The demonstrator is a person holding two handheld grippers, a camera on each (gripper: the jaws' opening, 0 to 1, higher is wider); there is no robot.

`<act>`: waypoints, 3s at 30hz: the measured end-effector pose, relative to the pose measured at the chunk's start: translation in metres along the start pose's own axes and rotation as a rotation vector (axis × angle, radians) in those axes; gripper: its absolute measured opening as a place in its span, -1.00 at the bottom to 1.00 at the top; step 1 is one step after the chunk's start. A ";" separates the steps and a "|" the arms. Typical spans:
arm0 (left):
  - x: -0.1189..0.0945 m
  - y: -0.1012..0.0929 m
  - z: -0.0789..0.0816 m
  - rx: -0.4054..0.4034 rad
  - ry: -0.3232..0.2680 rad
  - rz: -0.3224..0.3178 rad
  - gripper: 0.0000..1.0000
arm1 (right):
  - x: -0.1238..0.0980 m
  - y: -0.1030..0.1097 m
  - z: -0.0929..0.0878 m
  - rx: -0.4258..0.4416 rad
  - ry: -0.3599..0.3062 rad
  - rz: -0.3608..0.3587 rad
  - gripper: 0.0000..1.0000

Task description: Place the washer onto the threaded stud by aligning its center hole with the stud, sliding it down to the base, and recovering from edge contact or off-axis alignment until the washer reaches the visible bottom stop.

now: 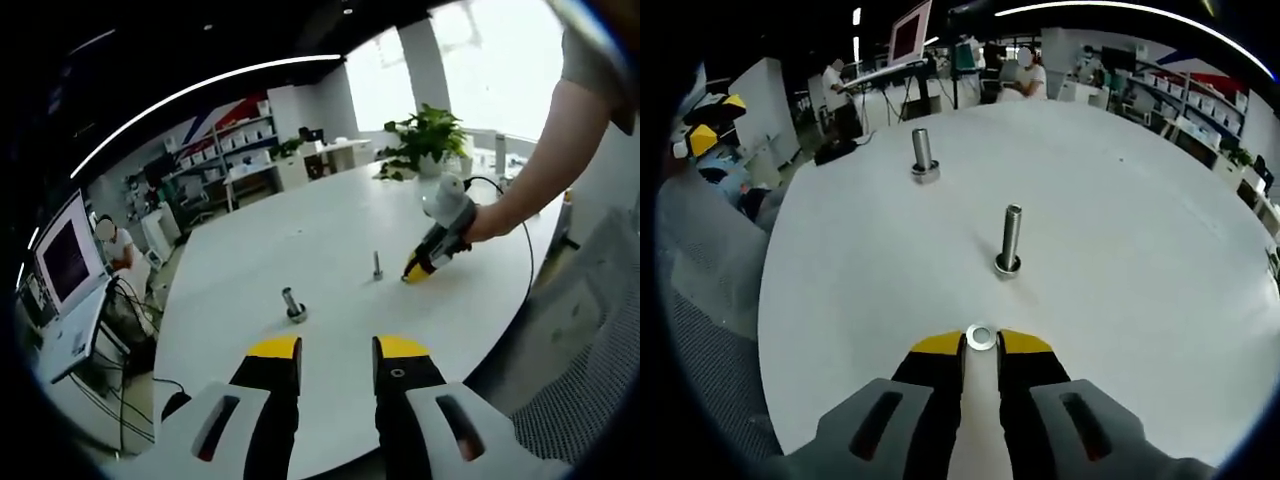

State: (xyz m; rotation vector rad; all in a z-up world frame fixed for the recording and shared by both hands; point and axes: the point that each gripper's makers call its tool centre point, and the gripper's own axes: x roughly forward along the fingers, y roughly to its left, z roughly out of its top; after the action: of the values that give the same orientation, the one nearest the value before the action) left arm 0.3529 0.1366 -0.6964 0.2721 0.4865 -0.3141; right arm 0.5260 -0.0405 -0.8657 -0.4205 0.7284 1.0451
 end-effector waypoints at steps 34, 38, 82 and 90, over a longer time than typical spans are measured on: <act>0.000 0.000 0.000 0.006 0.006 0.003 -0.48 | -0.020 -0.009 0.070 -0.036 -0.159 -0.044 -0.72; 0.000 0.000 0.000 0.005 0.003 0.004 -0.48 | -0.018 -0.010 0.076 -0.046 -0.165 -0.042 -0.72; 0.001 -0.002 -0.002 0.014 0.017 -0.008 -0.48 | -0.006 -0.014 0.067 -0.034 -0.094 -0.012 -0.68; 0.002 -0.002 -0.003 0.007 0.018 -0.012 -0.48 | -0.029 -0.012 0.084 0.000 -0.184 -0.040 -0.66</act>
State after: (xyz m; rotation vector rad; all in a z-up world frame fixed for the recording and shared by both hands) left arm 0.3522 0.1352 -0.7002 0.2791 0.5052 -0.3249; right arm 0.5562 -0.0105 -0.7865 -0.3324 0.5541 1.0305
